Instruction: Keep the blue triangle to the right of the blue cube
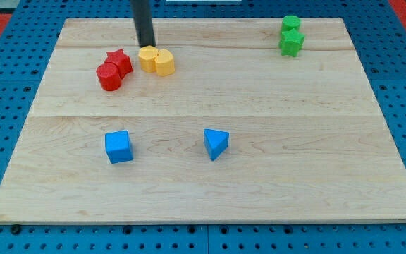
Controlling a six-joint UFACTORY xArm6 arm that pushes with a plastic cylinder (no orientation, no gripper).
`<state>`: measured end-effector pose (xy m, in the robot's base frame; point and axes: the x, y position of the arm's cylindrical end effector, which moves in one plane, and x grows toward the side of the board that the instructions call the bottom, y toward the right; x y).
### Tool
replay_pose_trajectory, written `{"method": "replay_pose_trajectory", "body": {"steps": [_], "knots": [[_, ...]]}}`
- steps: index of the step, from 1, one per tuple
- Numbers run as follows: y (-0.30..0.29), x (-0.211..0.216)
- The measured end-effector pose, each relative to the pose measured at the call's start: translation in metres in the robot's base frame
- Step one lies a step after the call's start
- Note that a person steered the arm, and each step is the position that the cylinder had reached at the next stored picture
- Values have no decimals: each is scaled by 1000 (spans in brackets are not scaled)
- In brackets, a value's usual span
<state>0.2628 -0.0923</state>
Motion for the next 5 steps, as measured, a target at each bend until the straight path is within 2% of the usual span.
{"method": "replay_pose_trajectory", "body": {"steps": [1,2,3,4,5], "knots": [[60,18],[116,56],[118,123],[119,137],[166,147]]}}
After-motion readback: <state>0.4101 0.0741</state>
